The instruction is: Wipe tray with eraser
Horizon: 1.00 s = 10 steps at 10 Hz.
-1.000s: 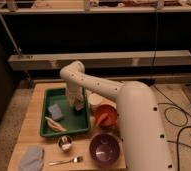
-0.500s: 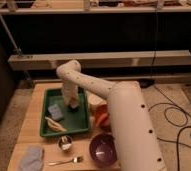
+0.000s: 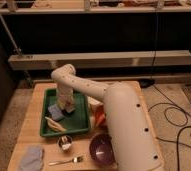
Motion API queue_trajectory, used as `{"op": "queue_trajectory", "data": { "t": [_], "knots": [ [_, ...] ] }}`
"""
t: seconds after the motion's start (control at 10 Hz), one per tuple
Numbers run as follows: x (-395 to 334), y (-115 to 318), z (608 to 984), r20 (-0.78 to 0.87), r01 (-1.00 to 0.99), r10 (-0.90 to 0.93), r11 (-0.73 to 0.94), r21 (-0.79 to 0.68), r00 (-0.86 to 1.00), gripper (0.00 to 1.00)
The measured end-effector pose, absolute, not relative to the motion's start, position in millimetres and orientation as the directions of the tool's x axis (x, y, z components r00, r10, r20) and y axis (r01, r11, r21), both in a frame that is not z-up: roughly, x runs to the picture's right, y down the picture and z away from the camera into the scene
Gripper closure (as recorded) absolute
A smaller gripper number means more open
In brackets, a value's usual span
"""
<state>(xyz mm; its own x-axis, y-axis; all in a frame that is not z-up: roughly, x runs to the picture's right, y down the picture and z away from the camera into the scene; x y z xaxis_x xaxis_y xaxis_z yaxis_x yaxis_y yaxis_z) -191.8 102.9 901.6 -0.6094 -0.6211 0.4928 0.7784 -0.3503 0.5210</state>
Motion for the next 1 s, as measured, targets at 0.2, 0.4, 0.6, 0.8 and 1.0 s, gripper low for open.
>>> {"op": "queue_trajectory", "data": {
  "t": [0.2,0.4,0.6,0.8,1.0],
  "knots": [
    [-193,112,875,0.49,0.782,-0.626,-0.359,0.509,-0.606,1.0],
    [-177,122,853,0.504,0.805,-0.643,-0.346,0.481,-0.577,1.0],
    [-161,132,837,0.518,0.829,-0.661,-0.321,0.458,-0.543,1.0],
    [-154,140,828,0.53,0.842,-0.669,-0.303,0.446,-0.521,1.0],
    [-139,139,825,0.538,0.856,-0.678,-0.294,0.426,-0.501,1.0]
  ]
}}
